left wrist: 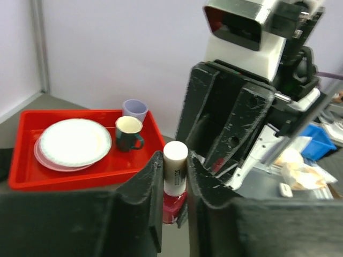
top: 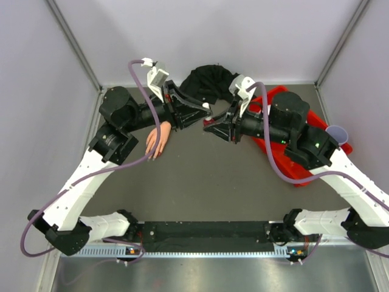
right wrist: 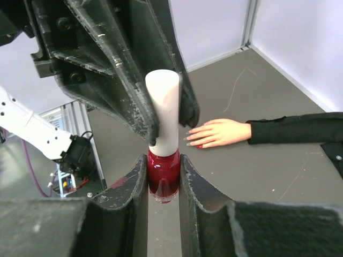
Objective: Paint the nails
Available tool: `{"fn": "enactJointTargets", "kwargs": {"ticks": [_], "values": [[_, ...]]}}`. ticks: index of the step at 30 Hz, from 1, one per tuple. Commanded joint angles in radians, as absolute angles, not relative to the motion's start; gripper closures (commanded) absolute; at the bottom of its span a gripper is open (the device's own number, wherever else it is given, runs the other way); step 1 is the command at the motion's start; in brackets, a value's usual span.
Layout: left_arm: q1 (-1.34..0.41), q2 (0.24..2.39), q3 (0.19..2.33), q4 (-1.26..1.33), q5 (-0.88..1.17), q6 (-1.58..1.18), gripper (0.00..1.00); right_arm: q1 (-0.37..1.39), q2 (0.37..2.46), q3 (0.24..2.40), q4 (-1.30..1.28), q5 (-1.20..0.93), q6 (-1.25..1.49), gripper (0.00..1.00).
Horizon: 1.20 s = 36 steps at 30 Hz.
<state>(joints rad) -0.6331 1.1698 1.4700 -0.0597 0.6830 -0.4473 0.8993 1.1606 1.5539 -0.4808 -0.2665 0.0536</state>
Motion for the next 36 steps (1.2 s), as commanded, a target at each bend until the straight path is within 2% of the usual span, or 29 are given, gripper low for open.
{"fn": "enactJointTargets", "kwargs": {"ticks": [1, 3, 4, 7, 10, 12, 17, 21, 27, 28, 30, 31, 33, 36], "values": [[-0.635, 1.181, 1.465, 0.109, 0.857, -0.523, 0.87, 0.904, 1.154, 1.603, -0.436, -0.264, 0.061, 1.0], [-0.634, 1.192, 1.437, 0.267, 0.998, -0.584, 0.98, 0.905, 1.144, 1.597, -0.425, -0.29, 0.064, 1.0], [-0.635, 1.196, 1.421, 0.346, 1.037, -0.683, 1.0, 0.904, 1.138, 1.586, -0.402, -0.325, 0.069, 1.0], [-0.641, 1.209, 1.349, 0.698, 1.173, -0.907, 1.0, 0.905, 1.121, 1.565, -0.371, -0.427, 0.081, 1.0], [-0.666, 1.227, 1.322, 0.932, 1.253, -1.033, 1.0, 0.904, 1.103, 1.525, -0.281, -0.574, 0.129, 1.0], [-0.719, 1.236, 1.318, 0.992, 1.291, -1.058, 1.0, 0.904, 1.097, 1.506, -0.182, -0.667, 0.162, 1.0], [-0.911, 1.27, 1.367, 0.91, 1.437, -0.968, 1.0, 0.904, 1.126, 1.474, 0.067, -0.941, 0.362, 1.0], [-0.95, 1.289, 1.384, 0.882, 1.48, -0.942, 1.0, 0.904, 1.163, 1.463, 0.273, -1.052, 0.534, 1.0], [-0.922, 1.255, 1.419, 0.694, 1.457, -0.793, 1.0, 0.904, 1.155, 1.483, 0.181, -1.037, 0.499, 1.0], [-0.904, 1.249, 1.428, 0.567, 1.418, -0.707, 0.94, 0.904, 1.152, 1.492, 0.142, -1.013, 0.442, 1.0], [-0.835, 1.217, 1.462, 0.392, 1.362, -0.596, 0.74, 0.904, 1.141, 1.52, 0.003, -0.976, 0.376, 1.0], [-0.812, 1.2, 1.477, 0.213, 1.274, -0.465, 0.57, 0.905, 1.135, 1.529, -0.058, -0.93, 0.312, 1.0], [-0.764, 1.149, 1.486, 0.059, 1.147, -0.33, 0.45, 0.904, 1.121, 1.543, -0.176, -0.876, 0.259, 1.0], [-0.732, 1.114, 1.485, -0.099, 1.011, -0.198, 0.34, 0.904, 1.105, 1.551, -0.265, -0.796, 0.204, 1.0]]}}
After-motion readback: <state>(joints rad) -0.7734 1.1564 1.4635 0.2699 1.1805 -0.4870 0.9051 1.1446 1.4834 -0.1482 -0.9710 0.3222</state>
